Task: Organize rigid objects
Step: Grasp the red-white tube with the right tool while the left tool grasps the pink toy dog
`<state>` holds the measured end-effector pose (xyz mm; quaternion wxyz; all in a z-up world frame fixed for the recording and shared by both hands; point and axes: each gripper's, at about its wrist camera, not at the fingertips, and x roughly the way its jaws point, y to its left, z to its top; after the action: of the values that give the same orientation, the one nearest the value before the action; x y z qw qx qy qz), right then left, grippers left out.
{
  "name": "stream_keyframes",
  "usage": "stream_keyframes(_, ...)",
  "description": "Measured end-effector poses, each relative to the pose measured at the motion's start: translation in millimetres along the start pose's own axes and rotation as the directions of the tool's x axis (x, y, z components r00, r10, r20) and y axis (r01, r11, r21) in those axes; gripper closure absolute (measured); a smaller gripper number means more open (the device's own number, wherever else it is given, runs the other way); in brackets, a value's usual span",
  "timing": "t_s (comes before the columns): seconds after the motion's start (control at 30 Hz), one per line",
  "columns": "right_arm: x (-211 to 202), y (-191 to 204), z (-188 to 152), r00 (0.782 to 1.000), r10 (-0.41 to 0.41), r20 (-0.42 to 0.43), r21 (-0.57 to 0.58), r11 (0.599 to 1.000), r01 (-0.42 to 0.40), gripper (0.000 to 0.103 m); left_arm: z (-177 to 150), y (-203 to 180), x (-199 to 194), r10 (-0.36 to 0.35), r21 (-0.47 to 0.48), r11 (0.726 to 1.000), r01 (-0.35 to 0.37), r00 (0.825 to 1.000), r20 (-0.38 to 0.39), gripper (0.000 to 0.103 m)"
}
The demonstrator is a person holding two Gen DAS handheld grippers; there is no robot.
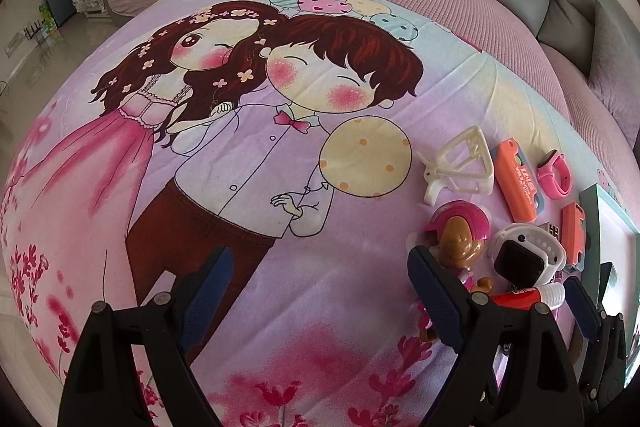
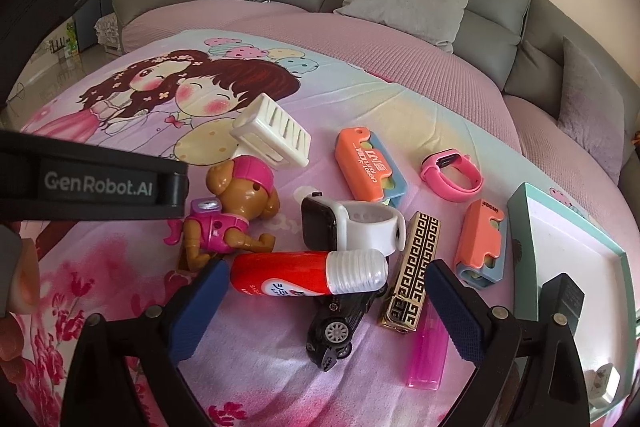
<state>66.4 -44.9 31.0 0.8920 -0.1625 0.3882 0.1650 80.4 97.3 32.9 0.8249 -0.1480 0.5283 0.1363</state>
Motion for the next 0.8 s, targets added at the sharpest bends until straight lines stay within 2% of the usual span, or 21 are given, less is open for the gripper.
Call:
stream_keyframes(0.1, -2.6, 0.6, -0.1, 1.0, 0.008, 0.013, 0.001, 1.0, -0.008, 0.017, 0.5, 0.2, -0.1, 0.0, -0.001, 1.0, 0.0, 1.0, 0.0, 0.014)
stream_keyframes(0.3, -6.6, -2.0, 0.8, 0.999, 0.029, 0.034, 0.016, 0.999, -0.029, 0.029, 1.6, -1.5, -0.1, 0.001, 0.005, 1.0, -0.001, 1.0, 0.001, 0.014)
stream_keyframes(0.5, -9.2, -10.4, 1.0, 0.997, 0.059, 0.042, 0.055, 0.997, -0.062, 0.037, 1.7, -6.7, -0.8, -0.005, 0.021, 1.0, 0.005, 1.0, 0.001, 0.014)
stream_keyframes(0.8, -11.2, -25.6, -0.6, 0.994, 0.098, 0.05, 0.122, 0.987, -0.103, 0.045, 4.4, -15.7, -4.5, -0.075, 0.04, 0.996, 0.075, 0.997, -0.007, 0.014)
